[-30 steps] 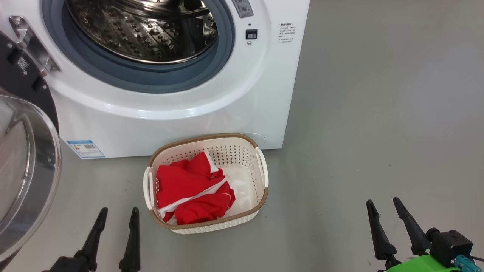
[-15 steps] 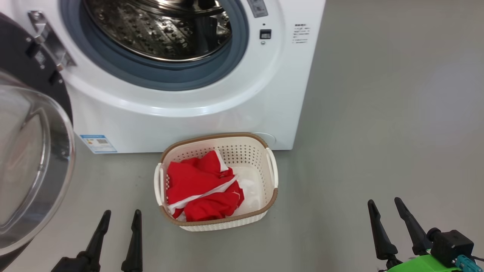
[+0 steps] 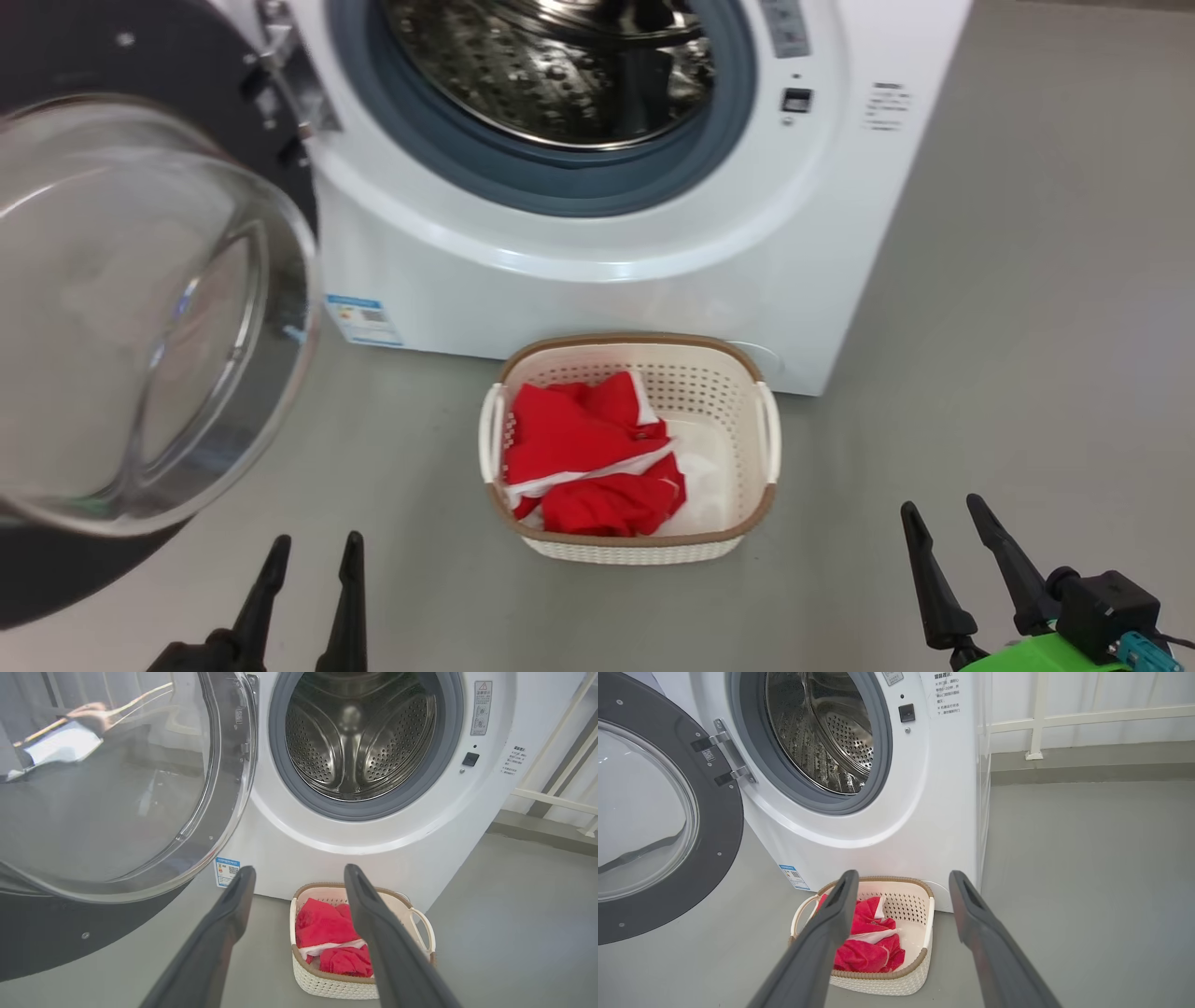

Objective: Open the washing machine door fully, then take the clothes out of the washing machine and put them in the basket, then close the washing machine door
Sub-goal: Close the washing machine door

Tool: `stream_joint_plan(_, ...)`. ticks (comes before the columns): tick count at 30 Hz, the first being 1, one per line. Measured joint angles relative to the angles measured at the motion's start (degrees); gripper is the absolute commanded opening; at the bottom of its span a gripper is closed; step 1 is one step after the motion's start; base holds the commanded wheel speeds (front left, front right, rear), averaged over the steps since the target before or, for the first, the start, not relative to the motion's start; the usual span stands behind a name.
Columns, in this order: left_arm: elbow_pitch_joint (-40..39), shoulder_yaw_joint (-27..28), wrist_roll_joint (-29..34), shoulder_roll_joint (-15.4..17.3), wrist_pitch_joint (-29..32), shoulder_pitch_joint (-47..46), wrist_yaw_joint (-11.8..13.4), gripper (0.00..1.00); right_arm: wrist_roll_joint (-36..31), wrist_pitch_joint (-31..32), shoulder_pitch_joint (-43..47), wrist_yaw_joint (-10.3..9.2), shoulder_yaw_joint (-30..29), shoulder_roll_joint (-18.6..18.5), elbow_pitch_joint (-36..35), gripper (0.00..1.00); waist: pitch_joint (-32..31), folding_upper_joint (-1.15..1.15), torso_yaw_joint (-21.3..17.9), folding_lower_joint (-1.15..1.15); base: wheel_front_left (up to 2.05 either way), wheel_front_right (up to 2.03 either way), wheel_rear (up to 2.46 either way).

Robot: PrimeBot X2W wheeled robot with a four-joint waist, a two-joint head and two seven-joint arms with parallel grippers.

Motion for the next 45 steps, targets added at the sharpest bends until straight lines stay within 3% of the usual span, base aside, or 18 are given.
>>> stream_joint_plan(20, -0.5, -2.6, -5.5, 0.0, 0.0, 3.3, 3.6, 1.00, 0.2, 0.0, 1.4, 0.00, 2.0, -1.4, 0.6, 1.00, -2.2, 0.00, 16.4, 0.00, 0.00, 0.00, 0.00)
stream_joint_plan(42, -2.0, -3.3, -6.8, 0.0, 0.0, 4.8, 4.4, 1.00, 0.7, 0.0, 1.4, 0.00, 4.3, -1.9, 1.7, 1.00, -3.3, 0.00, 17.4, 0.00, 0.00, 0.00, 0.00)
stream_joint_plan(43, -2.0, -3.3, -6.8, 0.0, 0.0, 4.8, 4.4, 0.75, 0.7, 0.0, 1.4, -0.01, 4.3, -1.9, 1.7, 1.00, -3.3, 0.00, 17.4, 0.00, 0.00, 0.00, 0.00)
stream_joint_plan(44, -2.2, -3.2, -7.0, 0.0, 0.0, 4.8, 4.4, 0.38, 0.7, 0.0, 1.4, 0.00, 4.3, -1.9, 1.7, 1.00, -3.2, 0.00, 17.4, 0.00, 0.00, 0.00, 0.00)
stream_joint_plan(45, -2.6, -3.0, -7.4, 0.0, 0.0, 4.8, 4.4, 0.09, 0.7, 0.0, 1.4, 0.00, 4.4, -1.9, 1.7, 1.00, -3.2, 0.00, 17.4, 0.00, 0.00, 0.00, 0.00)
